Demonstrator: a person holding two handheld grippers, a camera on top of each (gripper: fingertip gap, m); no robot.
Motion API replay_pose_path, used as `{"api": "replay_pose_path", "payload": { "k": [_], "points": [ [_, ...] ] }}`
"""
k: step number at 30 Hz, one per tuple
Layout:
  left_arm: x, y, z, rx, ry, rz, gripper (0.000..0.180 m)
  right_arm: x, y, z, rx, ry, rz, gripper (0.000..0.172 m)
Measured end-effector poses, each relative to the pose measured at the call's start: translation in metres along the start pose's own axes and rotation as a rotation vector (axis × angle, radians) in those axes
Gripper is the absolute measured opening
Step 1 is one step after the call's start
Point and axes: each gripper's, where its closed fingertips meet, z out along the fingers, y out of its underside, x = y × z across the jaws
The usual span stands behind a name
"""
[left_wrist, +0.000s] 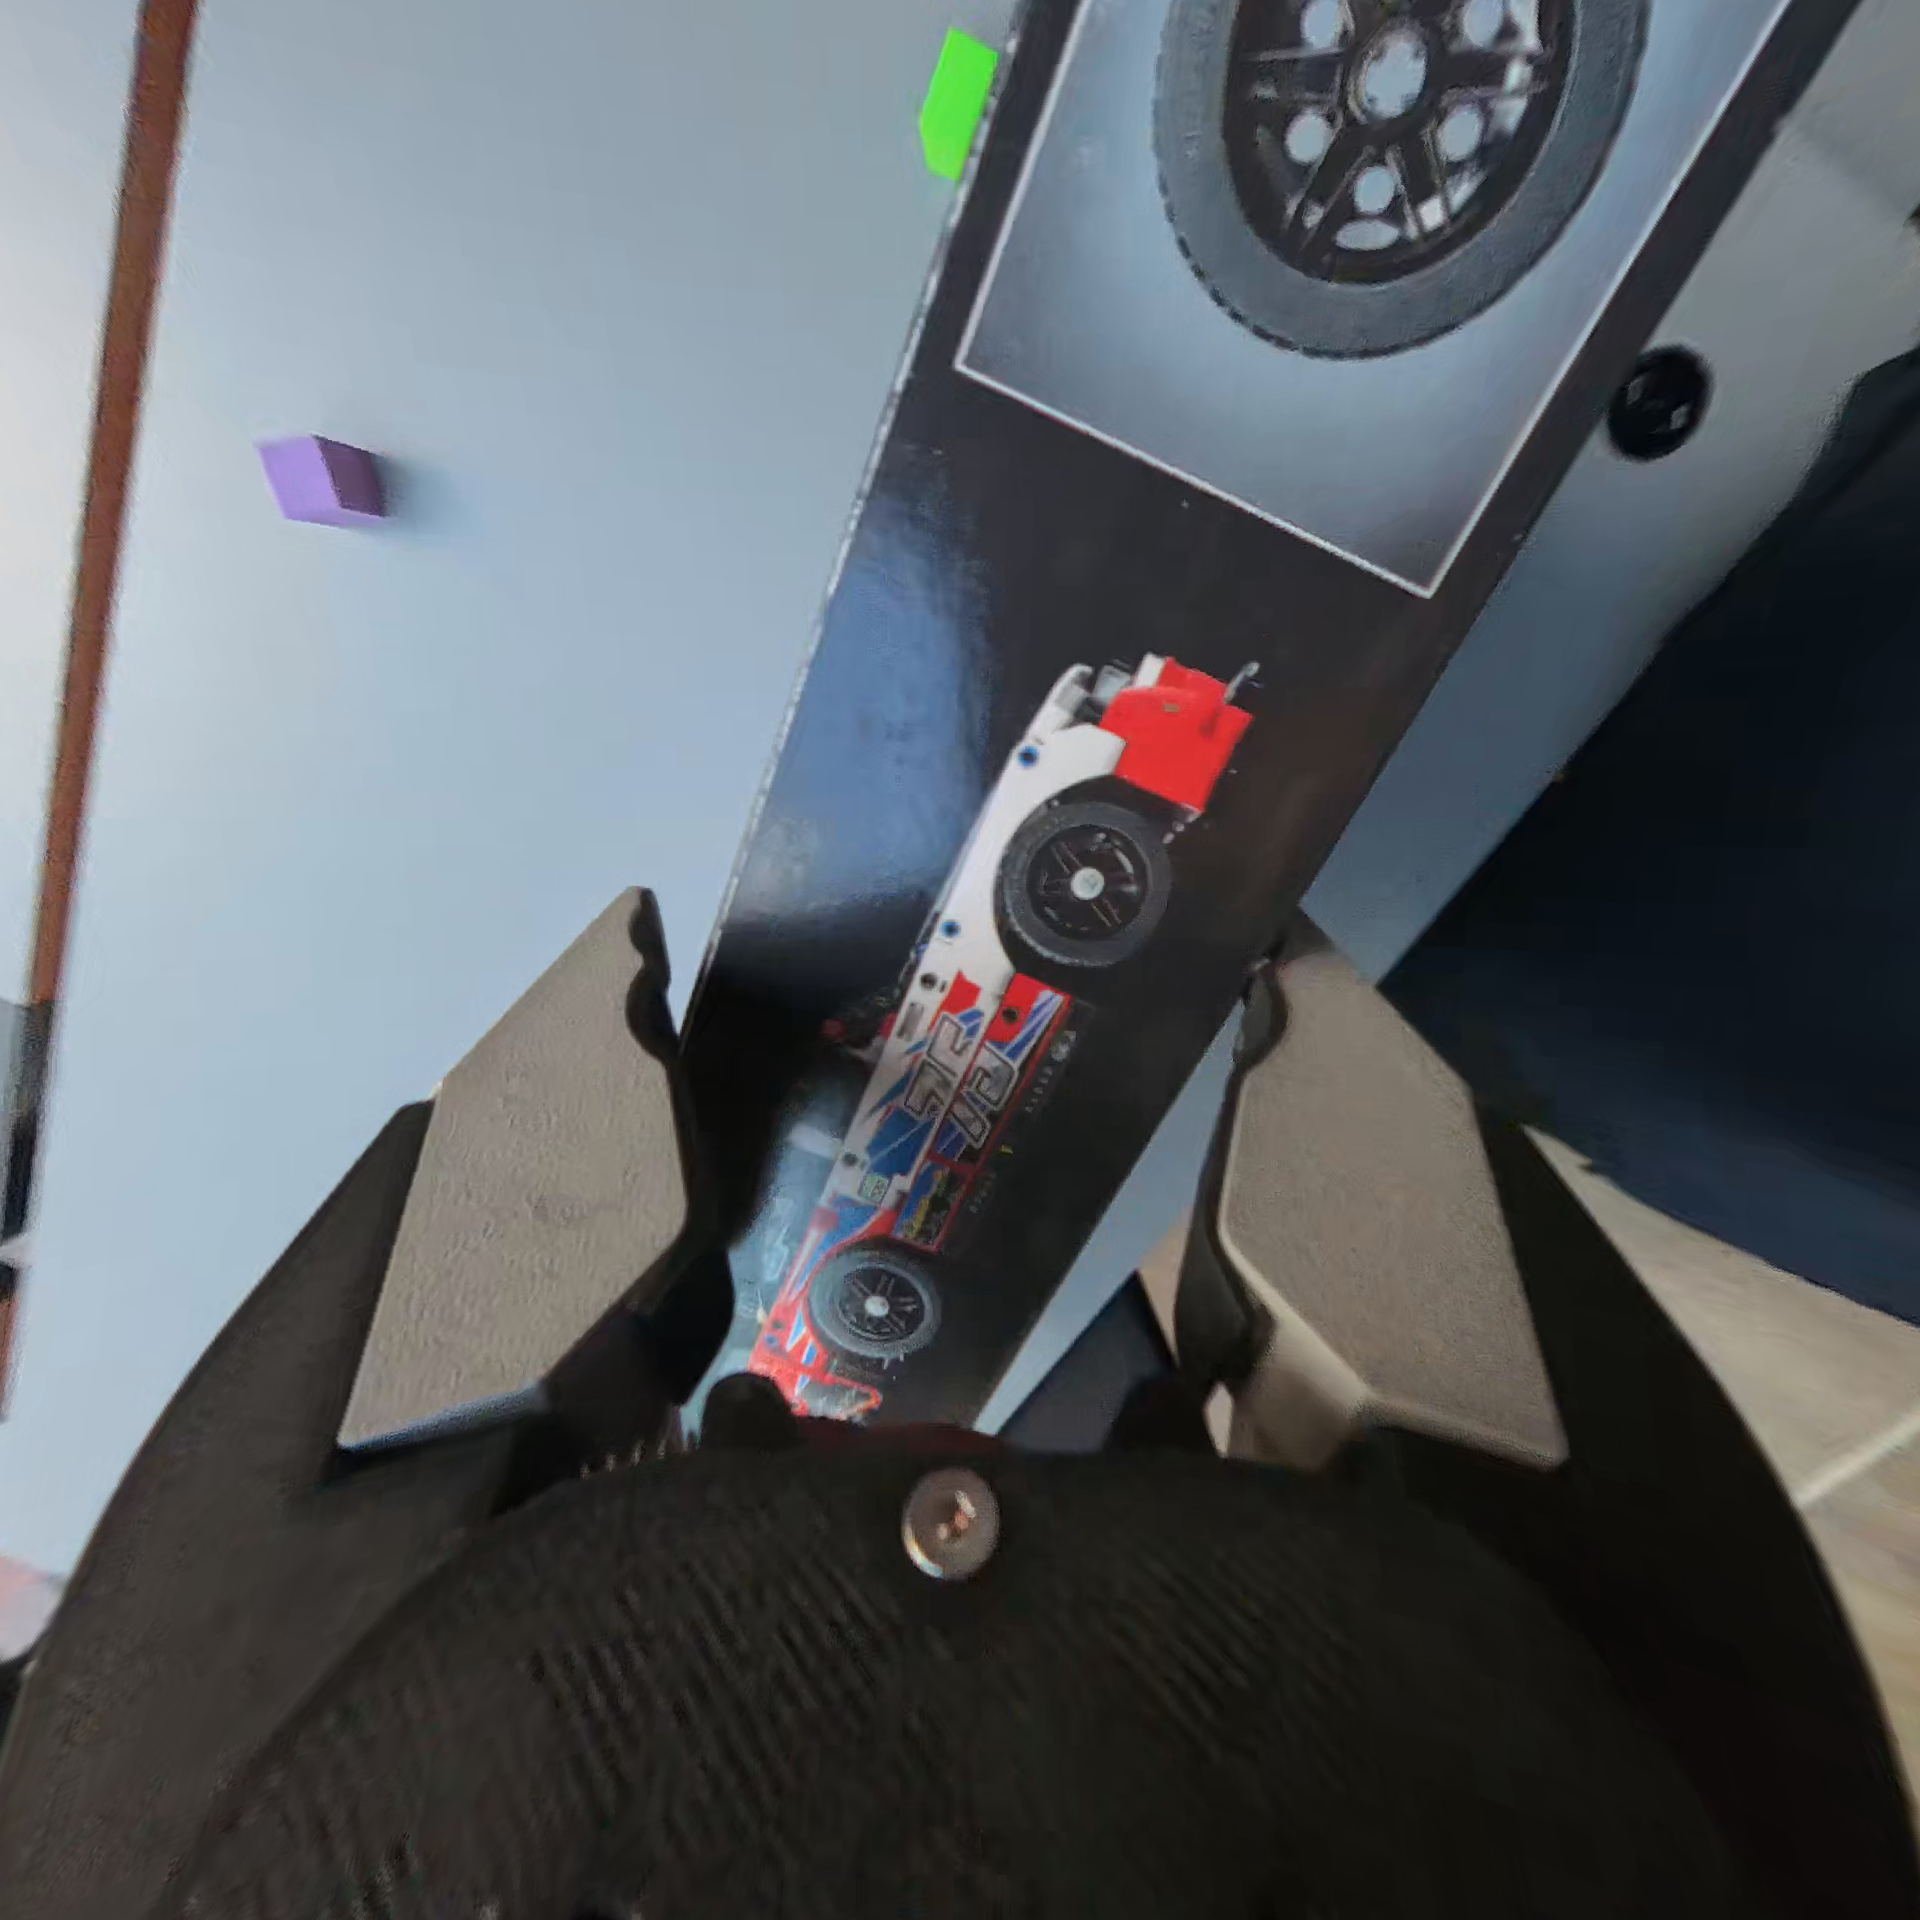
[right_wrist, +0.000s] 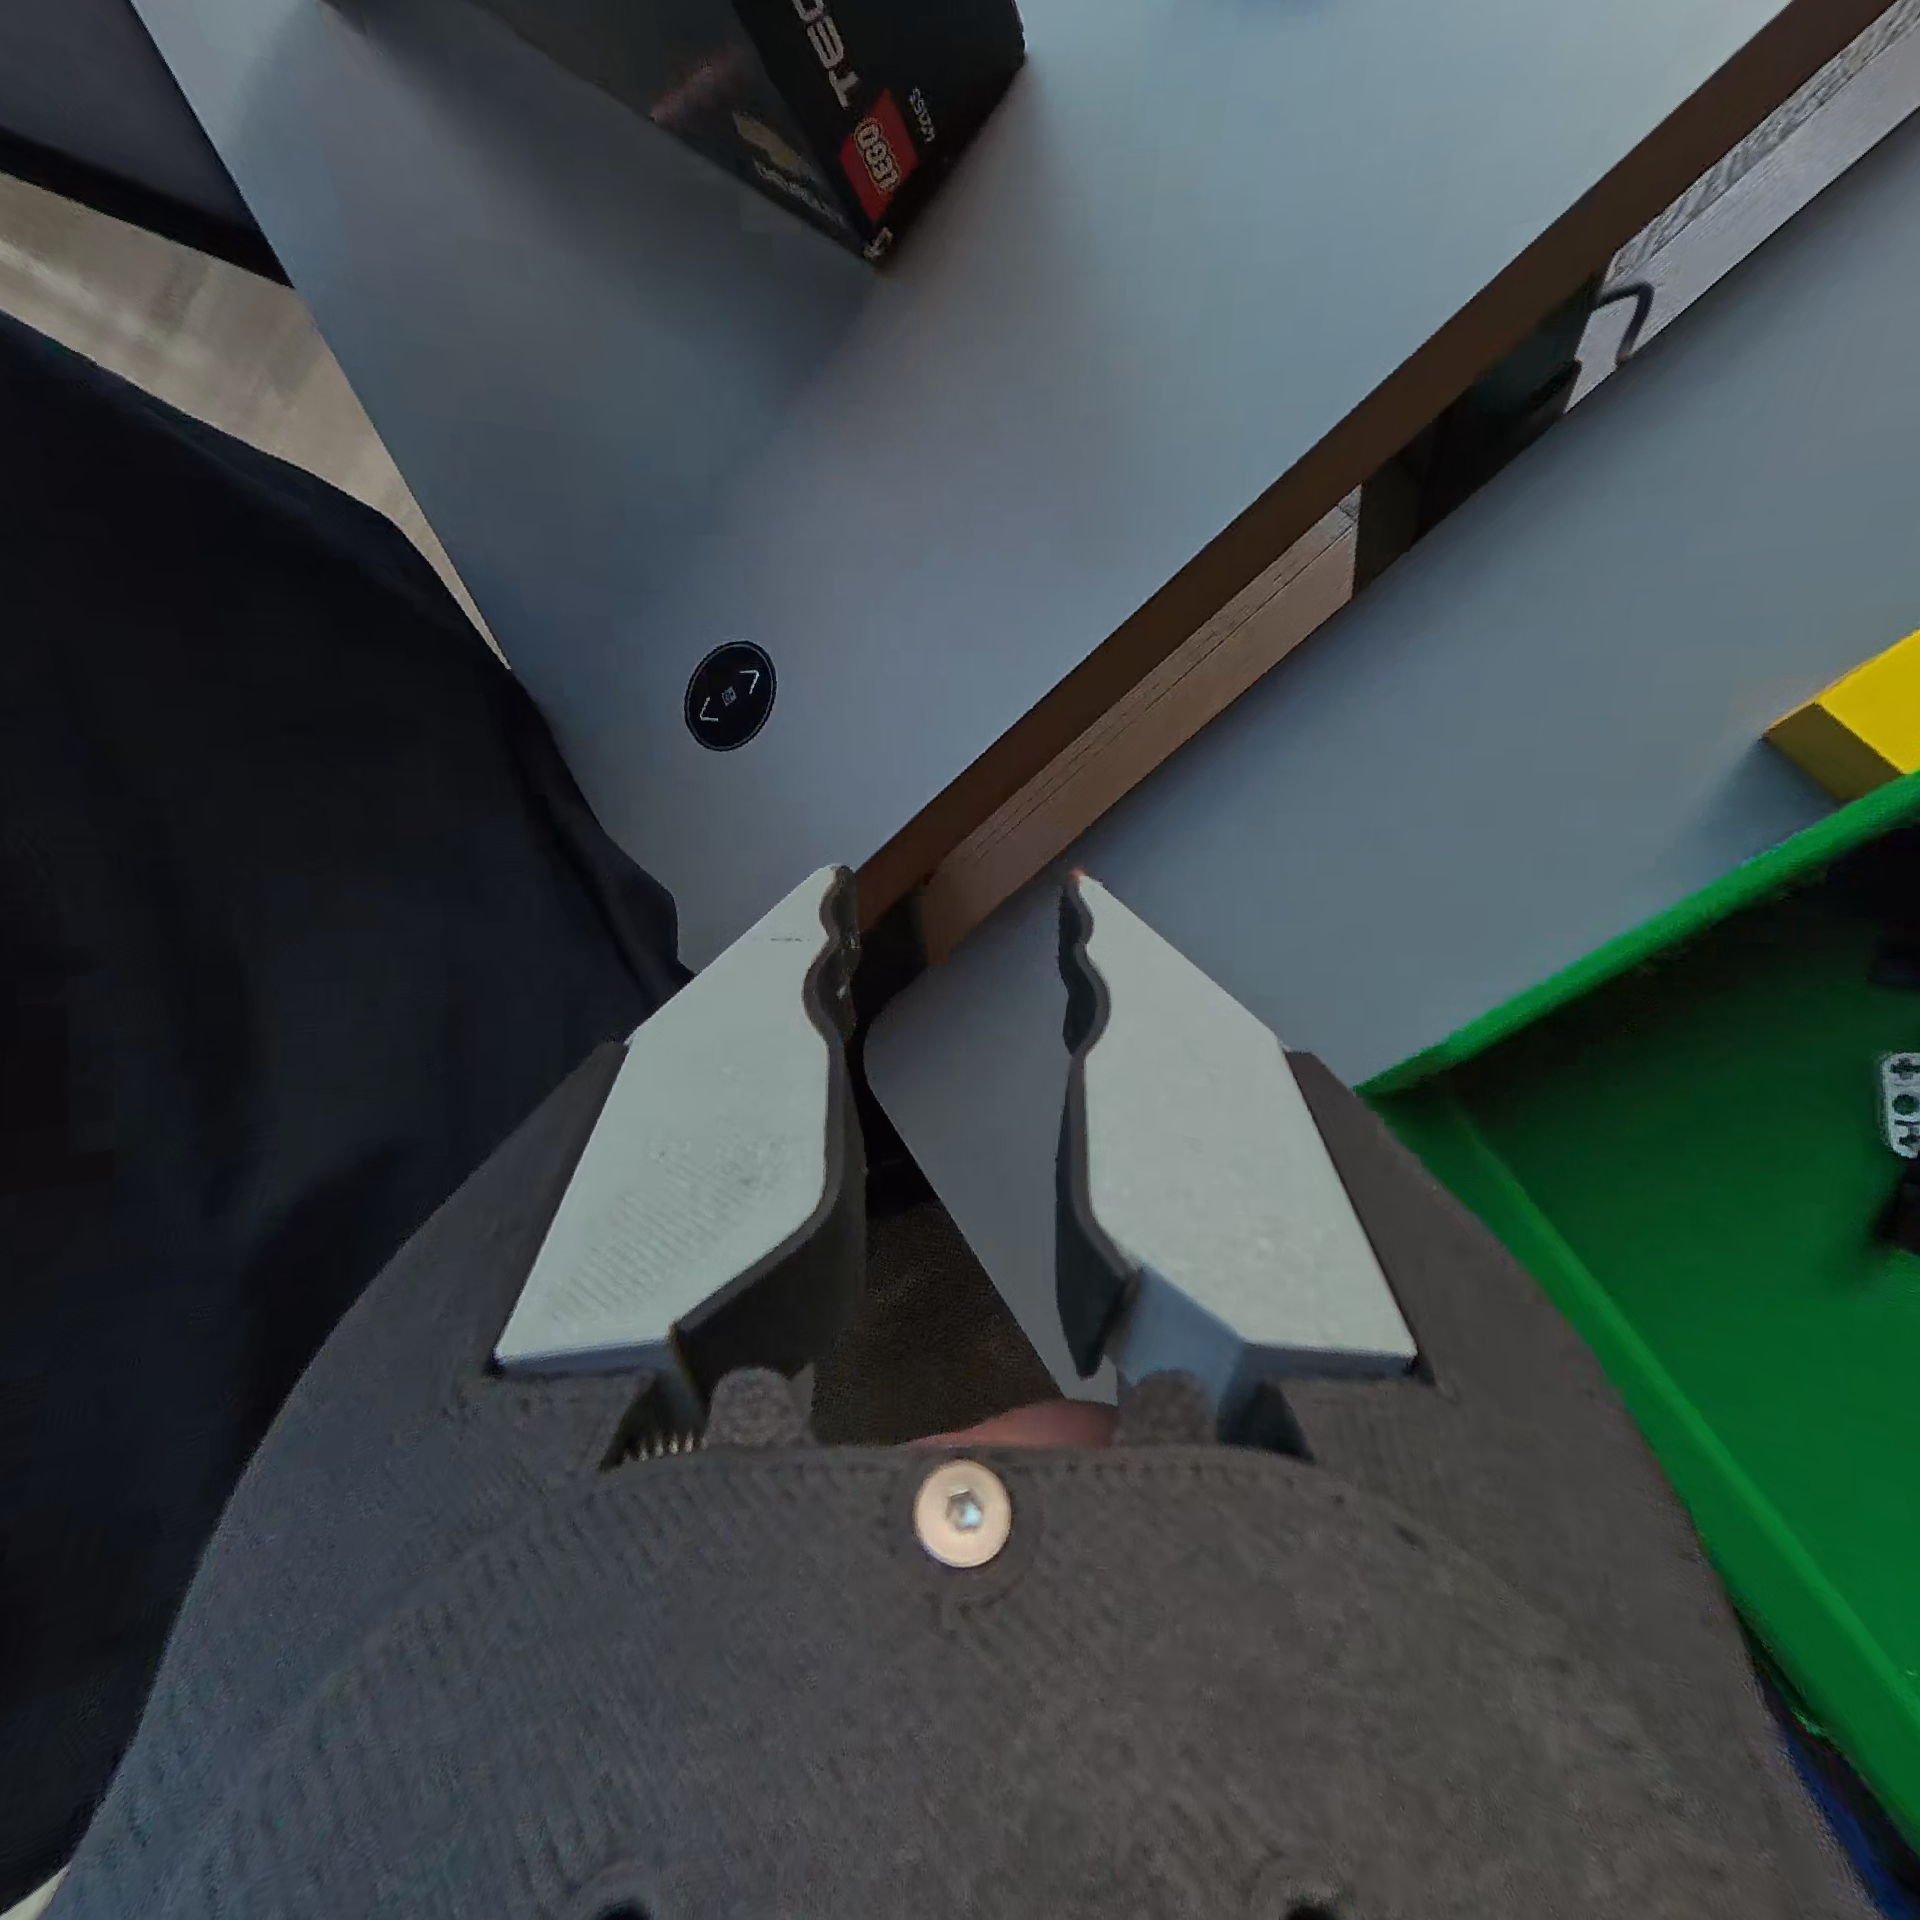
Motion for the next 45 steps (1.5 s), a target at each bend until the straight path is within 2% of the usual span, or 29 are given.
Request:
{"api": "replay_pose_path", "payload": {
  "k": [4, 8, 10, 13, 18, 25, 27, 29, 32, 35, 36, 41, 45],
  "points": [
    [0.004, 0.014, -0.002, -0.138, -0.046, 0.135, 0.099, 0.015, -0.004, -0.023, 0.036, 0.002, -0.009, 0.036],
    [0.02, 0.043, -0.011, -0.184, -0.029, 0.322, 0.098, 0.032, -0.01, -0.044, 0.079, 0.029, -0.005, 0.034],
    [0.027, 0.058, -0.013, -0.217, -0.009, 0.364, 0.099, 0.036, -0.013, -0.049, 0.094, 0.035, -0.007, 0.034],
    [0.03, 0.055, -0.011, -0.191, -0.021, 0.339, 0.1, 0.039, -0.019, -0.048, 0.096, 0.033, -0.027, 0.034],
    [0.036, 0.032, -0.005, -0.032, -0.034, 0.202, 0.1, 0.035, -0.031, -0.028, 0.072, -0.006, -0.058, 0.034],
    [0.04, 0.027, -0.003, 0.06, -0.071, 0.192, 0.099, 0.024, -0.039, -0.006, 0.065, -0.012, -0.014, 0.034],
    [0.038, 0.026, -0.002, 0.073, -0.082, 0.198, 0.099, 0.016, -0.035, -0.001, 0.063, -0.032, 0.024, 0.026],
    [0.035, 0.024, -0.001, 0.082, -0.102, 0.208, 0.099, -0.002, -0.032, 0.004, 0.063, -0.103, 0.06, 0.001],
    [0.032, 0.023, -0.001, 0.089, -0.112, 0.216, 0.099, -0.02, -0.032, 0.011, 0.073, -0.083, 0.1, 0.004],
    [0.029, 0.022, 0.0, 0.101, -0.134, 0.226, 0.099, -0.03, -0.041, 0.016, 0.115, 0.033, 0.145, 0.033],
    [0.028, 0.022, 0.001, 0.106, -0.143, 0.229, 0.099, -0.034, -0.046, 0.017, 0.134, 0.062, 0.16, 0.036],
    [0.026, 0.021, 0.001, 0.139, -0.213, 0.268, 0.098, -0.046, -0.089, 0.017, 0.228, 0.207, 0.135, 0.041],
    [0.022, 0.019, 0.0, 0.186, -0.242, 0.3, 0.097, -0.039, -0.131, 0.033, 0.194, 0.251, 0.05, 0.043]
  ]
}}
